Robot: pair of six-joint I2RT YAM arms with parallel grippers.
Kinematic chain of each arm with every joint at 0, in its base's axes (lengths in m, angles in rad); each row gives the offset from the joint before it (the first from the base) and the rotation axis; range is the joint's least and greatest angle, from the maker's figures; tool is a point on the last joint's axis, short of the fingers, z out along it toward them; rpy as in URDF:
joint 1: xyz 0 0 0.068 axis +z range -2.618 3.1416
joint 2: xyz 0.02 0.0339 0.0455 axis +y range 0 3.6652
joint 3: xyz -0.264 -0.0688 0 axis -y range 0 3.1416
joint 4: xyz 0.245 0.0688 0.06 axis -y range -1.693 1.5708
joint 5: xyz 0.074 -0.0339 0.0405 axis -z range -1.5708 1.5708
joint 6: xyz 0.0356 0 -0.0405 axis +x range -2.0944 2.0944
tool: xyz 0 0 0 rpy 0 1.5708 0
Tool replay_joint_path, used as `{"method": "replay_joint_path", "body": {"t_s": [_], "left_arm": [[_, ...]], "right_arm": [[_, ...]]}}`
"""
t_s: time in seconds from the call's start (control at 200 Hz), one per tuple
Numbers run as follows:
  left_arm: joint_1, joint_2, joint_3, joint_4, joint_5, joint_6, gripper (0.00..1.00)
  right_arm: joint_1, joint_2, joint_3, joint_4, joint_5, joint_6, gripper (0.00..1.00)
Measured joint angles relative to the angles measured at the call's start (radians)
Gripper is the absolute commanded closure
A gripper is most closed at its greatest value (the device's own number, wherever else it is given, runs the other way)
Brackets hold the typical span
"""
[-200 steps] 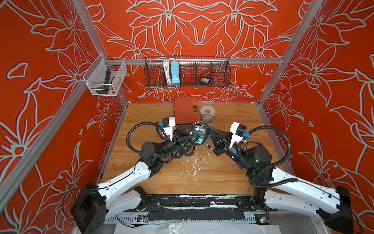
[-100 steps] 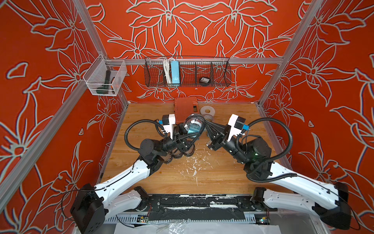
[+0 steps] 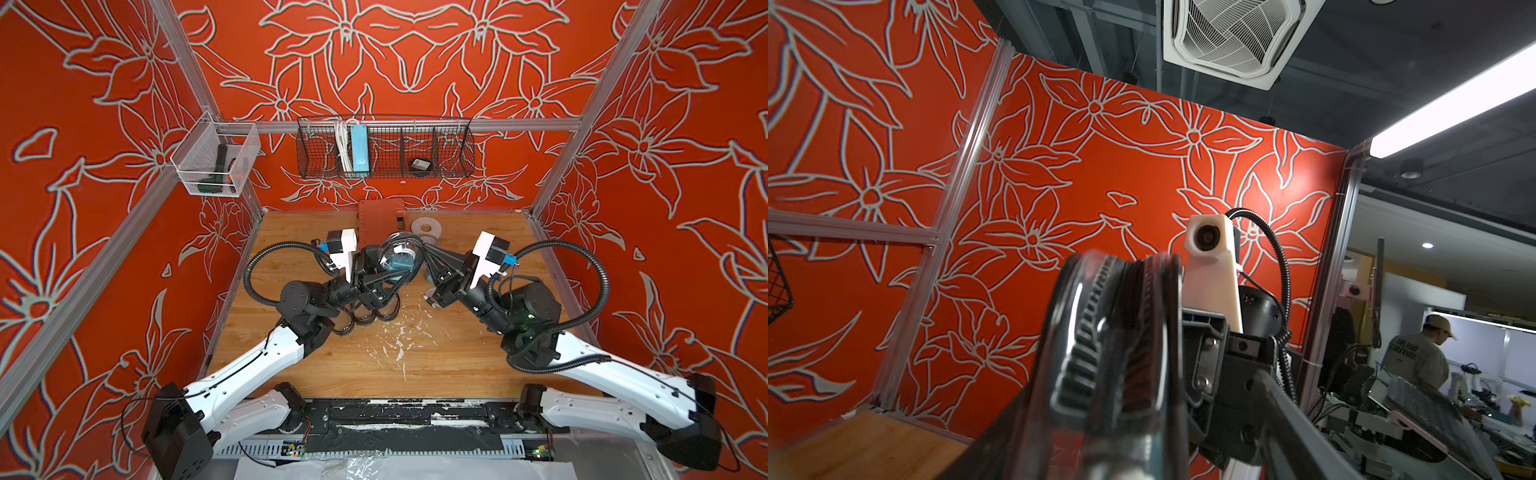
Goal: Pack away charging kits
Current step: Zip the zipper on the storage bag.
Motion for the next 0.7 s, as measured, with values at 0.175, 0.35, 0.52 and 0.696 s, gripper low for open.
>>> {"method": "replay_joint_path", "body": {"t_s": [0.175, 0.35, 0.52, 0.696], "left_arm": [[0.0, 0.015, 0.018, -0.002, 0.01, -0.004, 0.36], [0.0, 0.028, 0.018, 0.003, 0.015, -0.011, 0.37], [0.0, 0.038, 0.008, 0.01, 0.016, -0.015, 0.38], [0.0, 0.038, -0.028, 0.035, 0.011, -0.02, 0.47]], "right_arm": [[0.0, 0.005, 0.0, 0.0, 0.0, 0.006, 1.0], [0.0, 0.005, 0.001, 0.0, 0.001, 0.011, 1.0], [0.0, 0.005, 0.004, 0.0, 0.002, 0.011, 1.0], [0.0, 0.005, 0.004, 0.002, 0.004, 0.011, 1.0]]}}
